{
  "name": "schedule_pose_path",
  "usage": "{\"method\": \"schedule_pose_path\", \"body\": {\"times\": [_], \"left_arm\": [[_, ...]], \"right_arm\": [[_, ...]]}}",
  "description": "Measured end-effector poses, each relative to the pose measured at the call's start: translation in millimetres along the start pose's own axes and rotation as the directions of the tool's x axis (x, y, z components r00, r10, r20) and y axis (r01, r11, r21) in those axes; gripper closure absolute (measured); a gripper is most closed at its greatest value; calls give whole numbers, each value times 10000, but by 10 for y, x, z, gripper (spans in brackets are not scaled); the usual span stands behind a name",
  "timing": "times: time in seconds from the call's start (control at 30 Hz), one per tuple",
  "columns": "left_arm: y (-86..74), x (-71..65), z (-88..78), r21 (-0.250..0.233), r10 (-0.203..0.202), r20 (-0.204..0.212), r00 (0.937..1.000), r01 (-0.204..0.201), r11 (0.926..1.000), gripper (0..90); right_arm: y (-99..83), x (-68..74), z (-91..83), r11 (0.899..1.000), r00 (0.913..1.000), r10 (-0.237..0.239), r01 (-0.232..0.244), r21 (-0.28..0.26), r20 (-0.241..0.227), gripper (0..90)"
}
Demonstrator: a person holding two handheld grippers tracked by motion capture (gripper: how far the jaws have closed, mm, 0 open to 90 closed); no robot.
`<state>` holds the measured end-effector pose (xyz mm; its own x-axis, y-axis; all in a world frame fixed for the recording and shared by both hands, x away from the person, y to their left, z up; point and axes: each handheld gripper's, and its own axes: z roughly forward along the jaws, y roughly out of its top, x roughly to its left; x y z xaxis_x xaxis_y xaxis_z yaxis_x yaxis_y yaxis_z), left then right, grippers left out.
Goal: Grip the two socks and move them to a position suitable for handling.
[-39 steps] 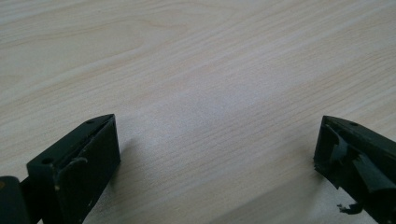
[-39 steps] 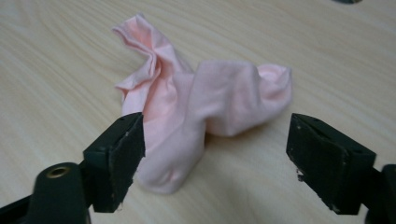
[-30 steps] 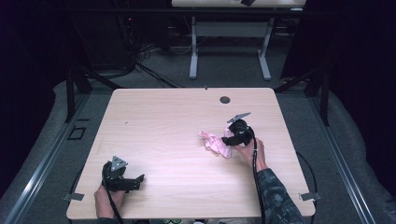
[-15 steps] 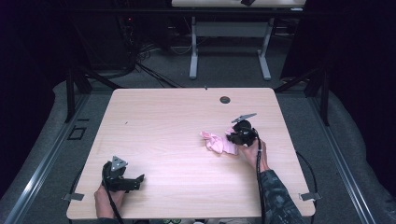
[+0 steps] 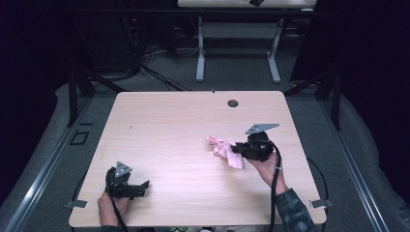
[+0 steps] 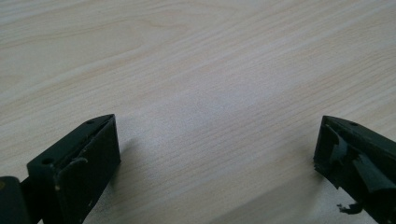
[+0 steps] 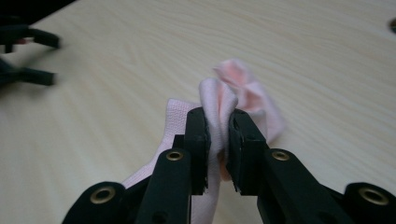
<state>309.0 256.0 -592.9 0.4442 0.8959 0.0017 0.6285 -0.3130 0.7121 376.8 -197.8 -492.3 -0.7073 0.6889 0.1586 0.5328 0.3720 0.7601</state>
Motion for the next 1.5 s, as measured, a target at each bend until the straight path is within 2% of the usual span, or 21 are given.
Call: {"method": "schedule_pose_path", "body": {"times": [0.03,0.07,0.13,0.17,0.2,0.23,0.37,0.4,0.43,0.5,0.57,0.7,0.73,0.77,0.83,0.97,1.07,1.1,1.2,1.27,1.5], "left_arm": [[0,0,0,0,0,0,10000,0,10000,2],[0,0,0,-4,-4,-2,10000,4,10000,2],[0,0,0,2,3,0,10000,-3,10000,2],[0,0,0,2,3,0,10000,-3,10000,2],[0,0,0,0,0,0,10000,0,10000,2],[0,0,0,0,4,0,10000,-4,10000,2],[0,-1,0,-4,2,2,10000,-2,10000,2],[0,-1,0,-2,5,2,10000,-5,10000,2],[0,-1,0,-3,5,3,10000,-5,10000,2],[0,0,0,-1,7,4,10000,-7,10000,2],[1,0,0,4,4,5,10000,-4,10000,2],[1,0,0,12,-7,4,10000,7,10000,2],[1,0,0,14,-6,4,10000,6,10000,2],[1,1,0,12,-9,1,10000,9,10000,2],[1,0,0,10,-16,-1,10000,16,10000,2],[1,0,0,12,-18,-4,10000,18,10000,2],[1,0,0,14,-18,-3,10000,18,10000,2],[1,0,0,7,-11,-6,10000,11,10000,2],[1,0,0,5,-9,-6,10000,9,10000,2],[1,0,0,7,-6,-2,10000,6,10000,2],[1,-1,-1,8,-24,-1,10000,24,10000,4]], "right_arm": [[0,0,0,10000,10000,0,0,0,0,786],[-26,175,-52,9998,9983,-120,112,-155,-564,784],[-54,305,-83,9995,9938,-211,186,-240,-1094,780],[-54,305,-83,9995,9938,-211,186,-240,-1094,780],[-71,373,-98,9995,9896,-246,212,-250,-1416,778],[-135,516,-95,9996,9767,-249,223,-149,-2130,761],[-275,596,-3,9991,9719,-163,247,330,-2349,741],[-440,575,157,9955,9783,20,176,931,-2072,713],[-497,555,218,9928,9802,104,134,1188,-1975,686],[-634,509,357,9853,9929,-7,210,1695,-1186,602],[-712,475,388,9847,9969,-84,219,1729,-786,492],[-728,483,279,9891,9994,-325,339,1435,-120,374],[-721,503,214,9912,9985,-466,427,1256,285,342],[-693,562,59,9937,9929,-648,551,974,994,332],[-682,645,-58,9938,9856,-907,802,774,1424,343],[-709,897,-129,9880,9803,-1378,1261,889,1416,384],[-747,1021,-63,9811,9795,-1664,1530,1181,1134,418],[-809,1092,83,9716,9782,-1839,1659,1689,969,421],[-887,1042,244,9608,9784,-1788,1510,2326,1035,439],[-939,969,309,9605,9822,-1556,1255,2484,1053,473],[-974,829,259,9780,9897,-983,768,1938,1036,700]]}}
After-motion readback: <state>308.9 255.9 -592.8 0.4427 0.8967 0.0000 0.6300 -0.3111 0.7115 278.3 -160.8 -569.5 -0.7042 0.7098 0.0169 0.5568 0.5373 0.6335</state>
